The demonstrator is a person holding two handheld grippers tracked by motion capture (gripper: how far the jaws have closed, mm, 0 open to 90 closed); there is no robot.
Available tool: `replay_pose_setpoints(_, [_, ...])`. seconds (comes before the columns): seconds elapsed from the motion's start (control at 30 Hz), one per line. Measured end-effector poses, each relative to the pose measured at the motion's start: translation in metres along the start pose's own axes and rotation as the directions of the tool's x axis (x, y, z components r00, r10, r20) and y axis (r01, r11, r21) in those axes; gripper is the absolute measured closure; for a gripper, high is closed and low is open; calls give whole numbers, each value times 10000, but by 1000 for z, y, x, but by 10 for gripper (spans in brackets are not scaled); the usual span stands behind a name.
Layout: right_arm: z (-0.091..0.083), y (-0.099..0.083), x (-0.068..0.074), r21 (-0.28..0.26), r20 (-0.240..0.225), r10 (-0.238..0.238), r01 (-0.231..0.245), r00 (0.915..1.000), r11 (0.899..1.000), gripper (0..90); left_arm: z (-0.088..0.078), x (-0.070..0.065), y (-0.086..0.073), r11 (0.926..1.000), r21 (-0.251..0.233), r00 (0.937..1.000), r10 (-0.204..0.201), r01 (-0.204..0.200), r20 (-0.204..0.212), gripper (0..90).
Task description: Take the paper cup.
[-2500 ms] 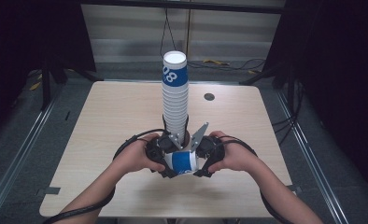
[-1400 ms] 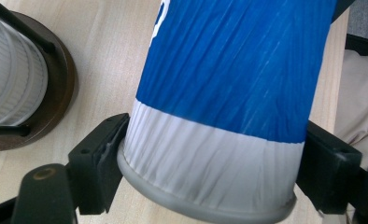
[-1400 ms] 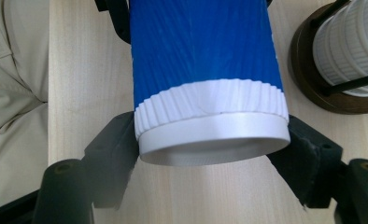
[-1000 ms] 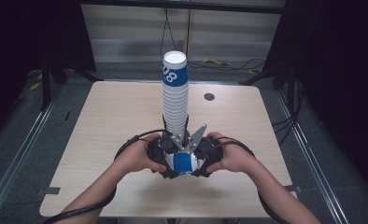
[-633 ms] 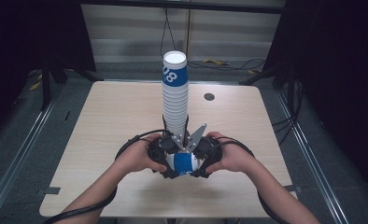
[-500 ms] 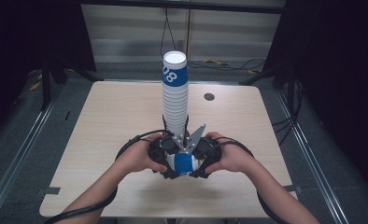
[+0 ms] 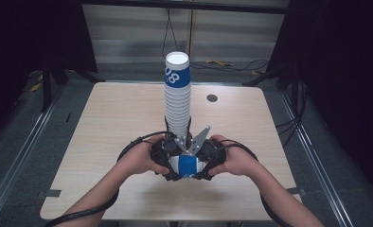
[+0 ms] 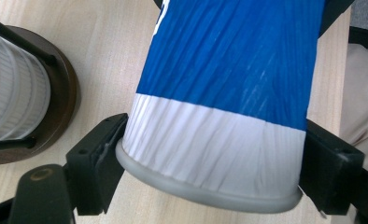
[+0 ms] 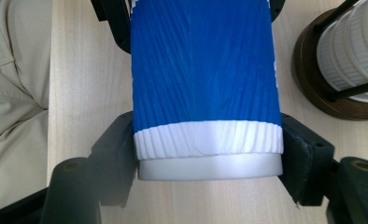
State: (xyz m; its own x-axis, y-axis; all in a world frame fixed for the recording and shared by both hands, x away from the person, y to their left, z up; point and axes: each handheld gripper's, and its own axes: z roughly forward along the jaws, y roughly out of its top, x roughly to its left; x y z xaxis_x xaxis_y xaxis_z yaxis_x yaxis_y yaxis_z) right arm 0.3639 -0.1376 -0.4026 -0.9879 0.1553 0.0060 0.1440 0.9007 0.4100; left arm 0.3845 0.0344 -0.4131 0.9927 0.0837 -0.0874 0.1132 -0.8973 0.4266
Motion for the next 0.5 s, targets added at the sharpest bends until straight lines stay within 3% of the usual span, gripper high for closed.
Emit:
replay_pose_setpoints(0.3, [4, -2, 0, 37, -5, 187, -187, 9998, 9998, 300, -2, -1, 1, 9997, 143, 9997, 181, -179, -154, 187])
replay_pose_setpoints(0.5, [3, -4, -2, -98, 146, 139, -138, 9998, 9999, 299, -1, -1, -1, 9994, -290, 9995, 176, -184, -269, 174])
